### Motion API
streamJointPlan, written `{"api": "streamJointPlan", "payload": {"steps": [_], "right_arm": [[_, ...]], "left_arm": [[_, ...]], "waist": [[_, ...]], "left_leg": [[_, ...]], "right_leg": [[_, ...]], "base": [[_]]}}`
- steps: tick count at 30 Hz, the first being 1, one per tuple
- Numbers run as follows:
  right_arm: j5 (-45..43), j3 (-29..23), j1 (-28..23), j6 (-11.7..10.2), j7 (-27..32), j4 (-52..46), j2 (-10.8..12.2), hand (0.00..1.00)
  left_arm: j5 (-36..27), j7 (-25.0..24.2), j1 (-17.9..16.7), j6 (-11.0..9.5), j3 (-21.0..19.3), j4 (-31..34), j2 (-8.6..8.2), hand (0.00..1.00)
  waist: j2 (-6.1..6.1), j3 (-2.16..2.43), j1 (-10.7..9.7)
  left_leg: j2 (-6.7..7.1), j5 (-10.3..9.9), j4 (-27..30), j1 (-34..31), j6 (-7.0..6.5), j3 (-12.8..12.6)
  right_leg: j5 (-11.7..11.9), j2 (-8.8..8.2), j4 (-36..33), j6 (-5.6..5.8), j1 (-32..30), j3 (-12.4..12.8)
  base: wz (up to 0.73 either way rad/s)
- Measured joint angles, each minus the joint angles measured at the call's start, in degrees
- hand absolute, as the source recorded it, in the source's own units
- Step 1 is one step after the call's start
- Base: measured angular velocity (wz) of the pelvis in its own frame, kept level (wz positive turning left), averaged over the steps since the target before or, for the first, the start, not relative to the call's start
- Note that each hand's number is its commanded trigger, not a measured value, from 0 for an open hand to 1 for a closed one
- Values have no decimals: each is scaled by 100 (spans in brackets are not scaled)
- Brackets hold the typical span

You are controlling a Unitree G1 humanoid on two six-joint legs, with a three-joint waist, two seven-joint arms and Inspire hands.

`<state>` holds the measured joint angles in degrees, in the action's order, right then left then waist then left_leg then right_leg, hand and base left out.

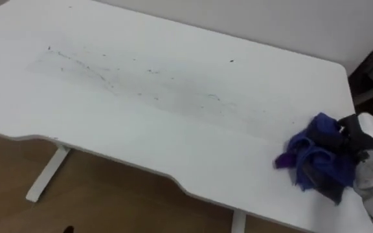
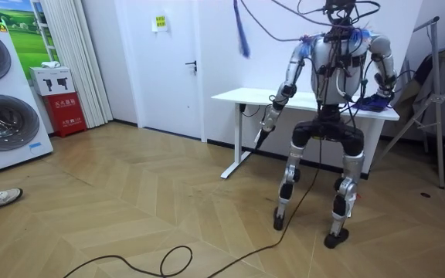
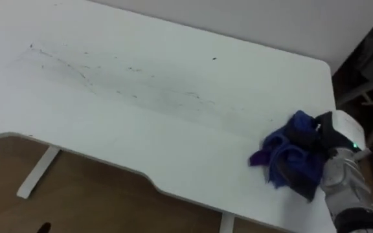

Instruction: Wipe table

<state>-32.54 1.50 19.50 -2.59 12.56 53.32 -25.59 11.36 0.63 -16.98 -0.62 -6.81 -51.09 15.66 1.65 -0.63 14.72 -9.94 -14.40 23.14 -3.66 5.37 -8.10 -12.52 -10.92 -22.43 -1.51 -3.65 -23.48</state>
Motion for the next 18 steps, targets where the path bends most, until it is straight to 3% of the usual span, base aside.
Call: {"api": "streamJointPlan", "payload": {"steps": [1,4,5,7,9,10,12,14,18], "right_arm": [[38,-13,6,1,-17,9,-12,100],[358,-64,-41,-74,-6,65,-101,100],[501,-136,-143,-98,48,108,-133,100],[781,-335,-311,-124,194,334,-137,100],[955,-539,-598,-170,315,488,-130,100],[1000,-785,-834,-207,335,509,-127,100],[1117,-1199,-1144,-265,385,628,-131,100],[1343,-1715,-1514,-308,464,899,-142,100],[1398,-1954,-1715,-273,529,1019,-169,100]], "left_arm": [[-63,-1,-23,6,-35,4,-46,0],[-66,1,-185,97,-325,20,-91,0],[-66,2,-248,186,-466,40,-91,0],[-55,36,-356,298,-606,108,-69,0],[-61,90,-520,325,-673,120,-66,0],[-38,92,-658,330,-730,172,-78,0],[-18,97,-755,329,-924,186,-119,0],[-1,104,-836,316,-1172,217,-109,0],[2,171,-827,295,-1297,281,-81,0]], "waist": [[-41,17,18],[10,41,-59],[48,95,-138],[146,92,-265],[241,85,-355],[343,99,-405],[453,82,-459],[530,112,-524],[458,107,-647]], "left_leg": [[100,115,-277,144,-52,-1],[313,316,-806,352,-103,37],[349,348,-884,347,-114,113],[398,355,-934,360,-107,346],[448,355,-948,421,-106,532],[476,352,-954,424,-103,600],[478,352,-952,417,-101,629],[479,337,-942,452,-88,627],[470,286,-966,568,-79,626]], "right_leg": [[54,9,107,-90,1,136],[92,9,193,-56,-74,453],[140,9,272,80,-29,466],[149,11,387,220,141,427],[182,6,535,467,364,383],[200,-3,711,693,529,272],[206,17,877,733,706,128],[231,34,1044,772,935,-62],[238,54,1079,782,1071,-71]], "base": [[-34],[-6],[22],[60],[63],[53],[51],[40],[3]]}}
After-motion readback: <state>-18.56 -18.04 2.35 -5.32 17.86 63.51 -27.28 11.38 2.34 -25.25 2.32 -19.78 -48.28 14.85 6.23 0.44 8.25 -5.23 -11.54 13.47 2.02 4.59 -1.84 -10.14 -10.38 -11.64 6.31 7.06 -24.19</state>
